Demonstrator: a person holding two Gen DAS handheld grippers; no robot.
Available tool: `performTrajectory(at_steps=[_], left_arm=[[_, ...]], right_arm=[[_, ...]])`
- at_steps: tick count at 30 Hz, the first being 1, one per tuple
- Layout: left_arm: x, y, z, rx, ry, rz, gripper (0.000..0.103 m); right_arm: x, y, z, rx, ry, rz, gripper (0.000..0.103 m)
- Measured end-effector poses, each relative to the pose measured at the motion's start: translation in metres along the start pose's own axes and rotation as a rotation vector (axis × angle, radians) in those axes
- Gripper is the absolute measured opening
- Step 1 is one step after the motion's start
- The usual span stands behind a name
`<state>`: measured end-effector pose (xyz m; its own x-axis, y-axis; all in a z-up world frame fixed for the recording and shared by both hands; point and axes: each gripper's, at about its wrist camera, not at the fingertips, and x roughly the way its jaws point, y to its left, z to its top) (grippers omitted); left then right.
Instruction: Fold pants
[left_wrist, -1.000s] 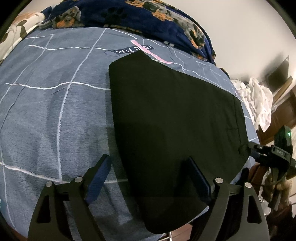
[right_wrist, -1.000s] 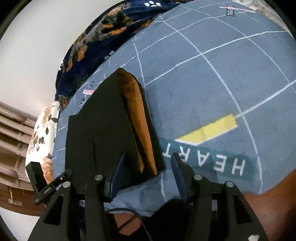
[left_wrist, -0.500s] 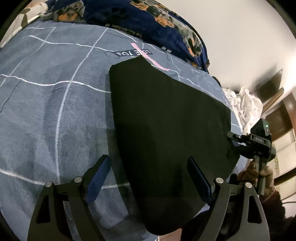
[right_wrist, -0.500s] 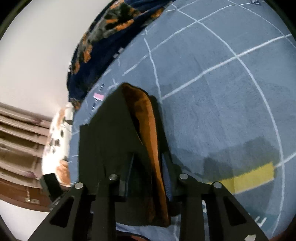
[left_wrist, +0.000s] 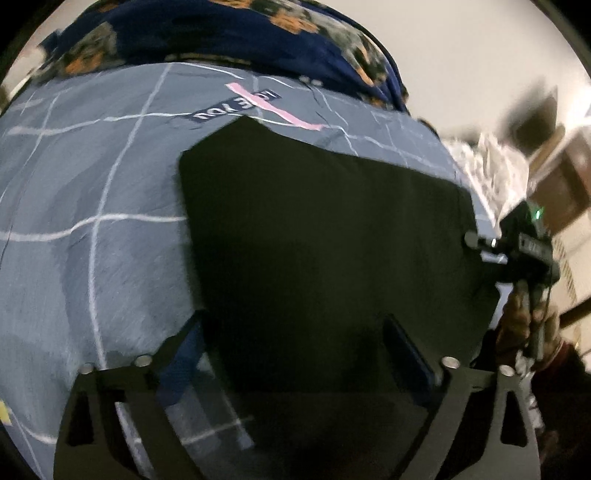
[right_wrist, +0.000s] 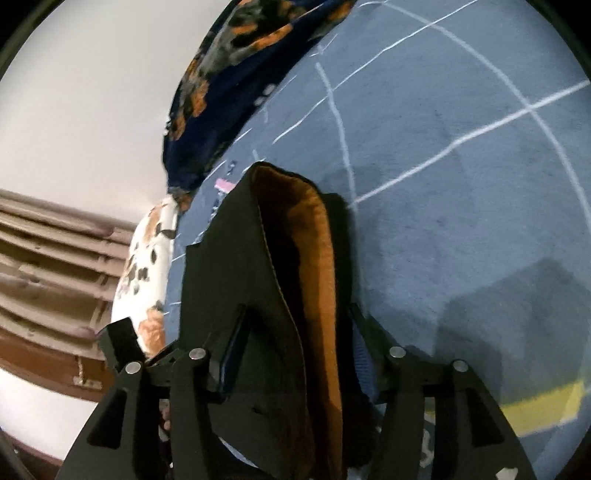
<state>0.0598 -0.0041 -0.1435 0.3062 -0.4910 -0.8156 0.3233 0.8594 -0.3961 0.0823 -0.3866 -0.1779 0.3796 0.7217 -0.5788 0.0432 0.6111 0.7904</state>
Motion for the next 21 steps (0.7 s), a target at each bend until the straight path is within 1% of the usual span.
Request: performTrajectory(at_steps=[3,5,11,21], left_arm=[[0.01,-0.019,0.001,0.099,0.025,0.091,0.097],[0.015,-0.027,0.0,0.148,0.028,0.133,0.099],[0.014,-0.028,-0.002,0.155,0.009,0.134,0.099],[0.019,-0.033,0.002,0.17,0.0,0.169,0.1]], right_arm=[[0.005,0.004,0.001,-0.034,0.013,0.018,0.051],[0.007,0.005,0.002,-0.053,0.015,0.021,0.051],[0.009,0.009,0.001,-0.107,-0.006,0.011,0.048],[0.011,0.009,0.0,-0.111,-0.02,0.002,0.049]])
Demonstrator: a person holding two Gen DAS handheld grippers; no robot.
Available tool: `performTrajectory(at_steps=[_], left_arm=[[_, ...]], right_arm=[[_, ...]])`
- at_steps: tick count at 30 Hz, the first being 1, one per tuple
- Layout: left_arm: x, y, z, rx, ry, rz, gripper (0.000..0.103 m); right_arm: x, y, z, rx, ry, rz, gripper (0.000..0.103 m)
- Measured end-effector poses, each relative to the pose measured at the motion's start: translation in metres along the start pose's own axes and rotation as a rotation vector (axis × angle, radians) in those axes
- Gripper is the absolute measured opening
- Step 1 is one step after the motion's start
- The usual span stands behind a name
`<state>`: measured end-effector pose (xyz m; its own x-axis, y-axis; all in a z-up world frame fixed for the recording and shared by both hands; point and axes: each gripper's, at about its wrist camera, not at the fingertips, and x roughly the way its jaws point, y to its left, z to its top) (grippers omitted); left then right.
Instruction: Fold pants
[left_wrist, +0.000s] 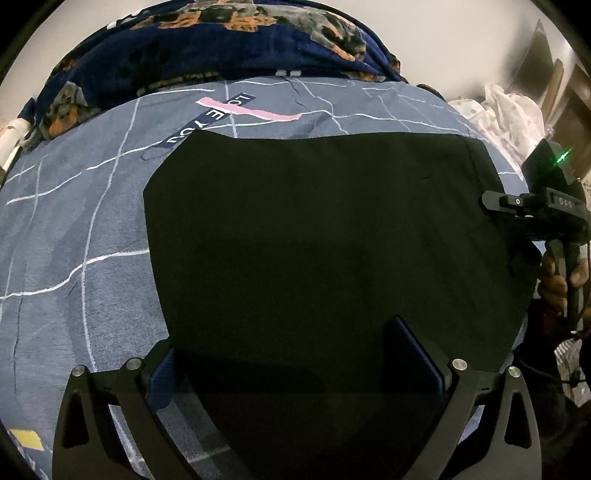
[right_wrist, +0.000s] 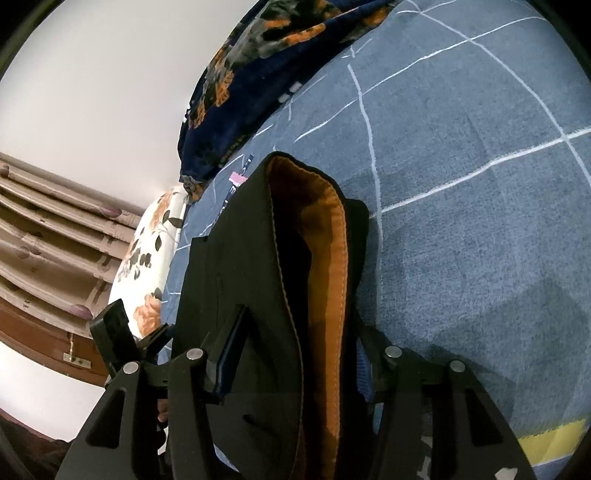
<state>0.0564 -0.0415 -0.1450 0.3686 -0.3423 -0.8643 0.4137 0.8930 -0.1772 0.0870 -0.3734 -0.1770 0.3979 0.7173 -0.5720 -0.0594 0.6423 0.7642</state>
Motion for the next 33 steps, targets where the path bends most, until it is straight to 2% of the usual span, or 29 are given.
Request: performTrajectory(at_steps=[15,16,17,18,20,21,22,28,33], left_arm=[[0.0,-0.008,0.001,0.034,-0.011,0.056,0.098],[-0.002,-0.01,0.0,0.053,-0.025,0.055,0.092],[-0.003,-0.012,0.0,0.066,-0.035,0.053,0.08],[-0.005,-0.013,0.0,0.078,-0.044,0.051,0.073],[-0.008,-0.013,0.001,0.079,-0.051,0.045,0.048],[-0.01,-0.01,0.003,0.065,-0.054,0.047,0.041],[-0.012,-0.006,0.004,0.052,-0.058,0.044,0.029],[-0.022,0.008,0.008,-0.025,-0.073,-0.034,0.019],[-0.027,0.032,0.011,-0.125,-0.063,-0.132,0.018]], right_arm=[[0.005,0.005,0.002,-0.034,0.013,-0.031,0.051],[0.007,0.009,0.001,-0.05,0.015,-0.046,0.051],[0.008,0.012,0.001,-0.065,0.018,-0.065,0.051],[0.008,0.013,0.001,-0.07,0.024,-0.072,0.047],[0.008,0.012,0.001,-0.048,0.031,-0.059,0.041],[0.008,0.011,0.001,-0.033,0.03,-0.04,0.038],[0.007,0.011,0.001,-0.023,0.029,-0.022,0.035],[0.003,0.015,-0.001,0.028,0.027,0.033,0.027],[0.001,0.025,0.002,0.062,0.027,0.085,0.025]])
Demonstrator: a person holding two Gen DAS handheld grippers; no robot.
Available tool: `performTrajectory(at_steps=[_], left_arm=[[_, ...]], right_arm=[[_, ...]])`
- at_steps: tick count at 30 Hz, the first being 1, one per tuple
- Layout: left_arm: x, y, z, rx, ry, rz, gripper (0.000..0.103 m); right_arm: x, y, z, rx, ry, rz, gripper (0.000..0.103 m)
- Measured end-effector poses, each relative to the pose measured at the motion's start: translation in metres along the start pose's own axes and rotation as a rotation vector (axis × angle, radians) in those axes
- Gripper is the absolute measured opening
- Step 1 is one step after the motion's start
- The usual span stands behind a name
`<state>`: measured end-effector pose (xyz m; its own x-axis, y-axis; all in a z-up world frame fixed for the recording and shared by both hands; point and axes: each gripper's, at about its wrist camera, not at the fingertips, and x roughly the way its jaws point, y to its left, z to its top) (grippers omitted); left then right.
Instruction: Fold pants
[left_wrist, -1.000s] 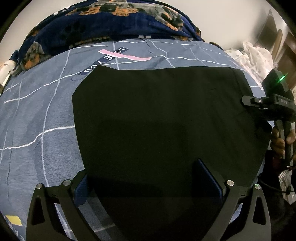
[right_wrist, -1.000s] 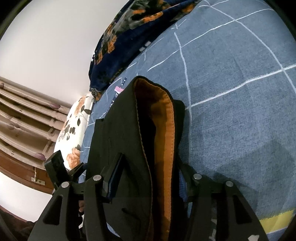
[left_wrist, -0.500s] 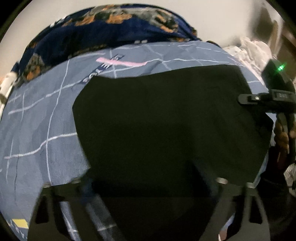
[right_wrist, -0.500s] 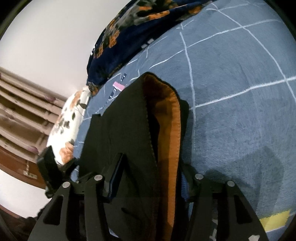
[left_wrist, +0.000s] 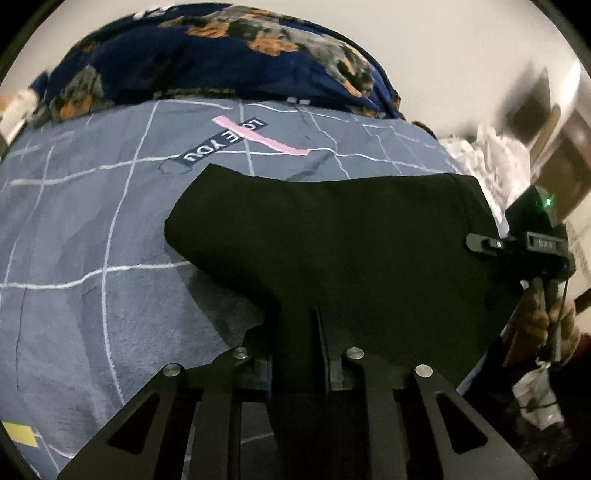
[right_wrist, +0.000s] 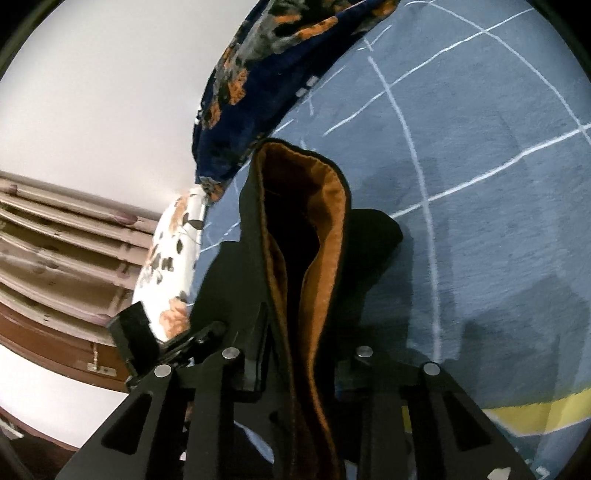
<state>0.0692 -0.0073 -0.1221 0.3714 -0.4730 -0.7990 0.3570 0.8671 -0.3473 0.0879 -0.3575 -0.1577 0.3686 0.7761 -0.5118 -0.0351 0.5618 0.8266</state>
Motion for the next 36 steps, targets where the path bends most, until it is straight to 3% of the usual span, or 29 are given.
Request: performTrajectory(at_steps=[8,11,23,30,36], left_arm=[[-0.032,0.026,0.014,-0.08,-0.063,-0.031,0.015],[-0.043,0.037,0.026,-0.091,-0.096,-0.01,0.014],[-0.072,0.111,0.106,-0.104,-0.237,0.135,0.011],[-0.045,0.163,0.143,-0.115,-0.254,0.221,0.011],[0.0,0.205,0.133,-0.176,-0.202,0.256,0.015]], right_arm=[[0.014,0.028,0.007,0.006,0.016,0.084,0.024],[0.027,0.037,0.016,0.001,0.028,0.102,0.024],[0.117,0.095,0.115,-0.038,0.033,0.222,0.023],[0.173,0.09,0.168,-0.016,0.03,0.229,0.023],[0.201,0.06,0.183,0.002,0.025,0.133,0.023]])
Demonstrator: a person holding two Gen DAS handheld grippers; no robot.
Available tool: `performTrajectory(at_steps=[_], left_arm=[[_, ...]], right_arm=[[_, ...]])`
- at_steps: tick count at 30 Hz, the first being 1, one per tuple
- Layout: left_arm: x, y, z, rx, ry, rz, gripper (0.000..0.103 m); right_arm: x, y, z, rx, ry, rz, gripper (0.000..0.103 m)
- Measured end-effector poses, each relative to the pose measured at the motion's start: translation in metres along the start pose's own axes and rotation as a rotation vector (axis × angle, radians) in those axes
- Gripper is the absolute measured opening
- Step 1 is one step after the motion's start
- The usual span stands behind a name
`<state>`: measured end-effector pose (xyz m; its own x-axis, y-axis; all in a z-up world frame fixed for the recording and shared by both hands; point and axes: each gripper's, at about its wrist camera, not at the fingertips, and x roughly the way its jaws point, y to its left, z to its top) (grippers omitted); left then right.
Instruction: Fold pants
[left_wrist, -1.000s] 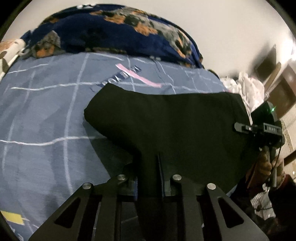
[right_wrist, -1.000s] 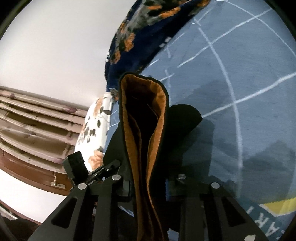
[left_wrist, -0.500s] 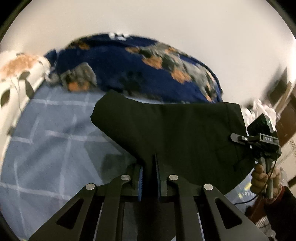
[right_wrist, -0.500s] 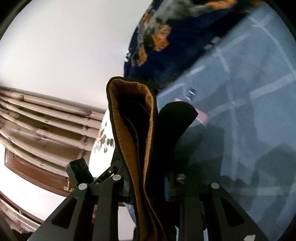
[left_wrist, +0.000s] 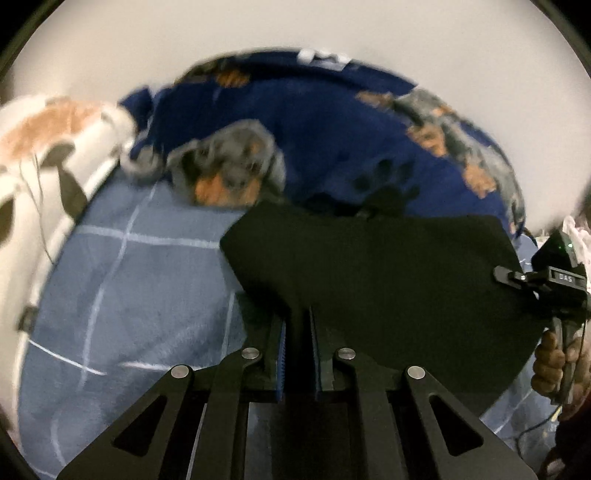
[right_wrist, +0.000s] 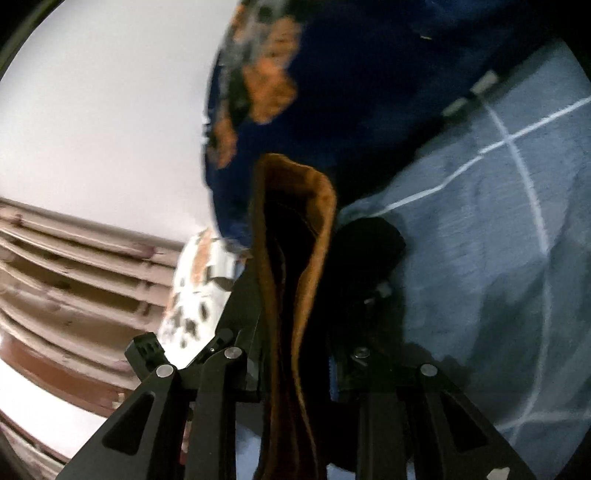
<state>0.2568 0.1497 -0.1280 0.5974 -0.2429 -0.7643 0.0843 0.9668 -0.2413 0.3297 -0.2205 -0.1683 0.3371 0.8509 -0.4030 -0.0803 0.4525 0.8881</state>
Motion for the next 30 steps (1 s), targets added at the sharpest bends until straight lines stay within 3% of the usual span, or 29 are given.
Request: performTrajectory(at_steps=[3,4,5,7,12,15,18,22,30], left_arm=[[0.008,0.004,-0.013,-0.003,-0.012,0.041,0.042],[0.009,0.004,-0.017,0.001,-0.03,0.086,0.067],[0.009,0.006,-0.02,-0.006,-0.041,0.133,0.081],[0.005,0.009,-0.021,-0.032,-0.055,0.14,0.081],[-0.017,-0.003,-0.023,0.0,-0.106,0.286,0.081],[-0.04,-0.018,-0.028,0.027,-0.172,0.326,0.082],[-0.061,-0.037,-0.032,0.052,-0.231,0.354,0.089],[-0.085,-0.063,-0.037,0.088,-0.291,0.363,0.091],[-0.132,-0.111,-0.048,0.159,-0.375,0.313,0.099]], right_arm=[[-0.002,-0.003,-0.002,-0.027,0.004,-0.044,0.024],[-0.002,0.0,-0.003,-0.054,0.001,-0.08,0.027],[-0.002,0.003,-0.004,-0.087,-0.002,-0.131,0.031],[-0.003,0.003,-0.007,-0.104,-0.005,-0.16,0.038],[-0.02,0.036,-0.015,-0.213,-0.117,-0.289,0.04],[-0.034,0.066,-0.036,-0.31,-0.165,-0.318,0.04],[-0.039,0.092,-0.063,-0.411,-0.181,-0.388,0.043],[-0.044,0.112,-0.094,-0.47,-0.202,-0.421,0.052],[-0.05,0.146,-0.14,-0.552,-0.211,-0.441,0.06]])
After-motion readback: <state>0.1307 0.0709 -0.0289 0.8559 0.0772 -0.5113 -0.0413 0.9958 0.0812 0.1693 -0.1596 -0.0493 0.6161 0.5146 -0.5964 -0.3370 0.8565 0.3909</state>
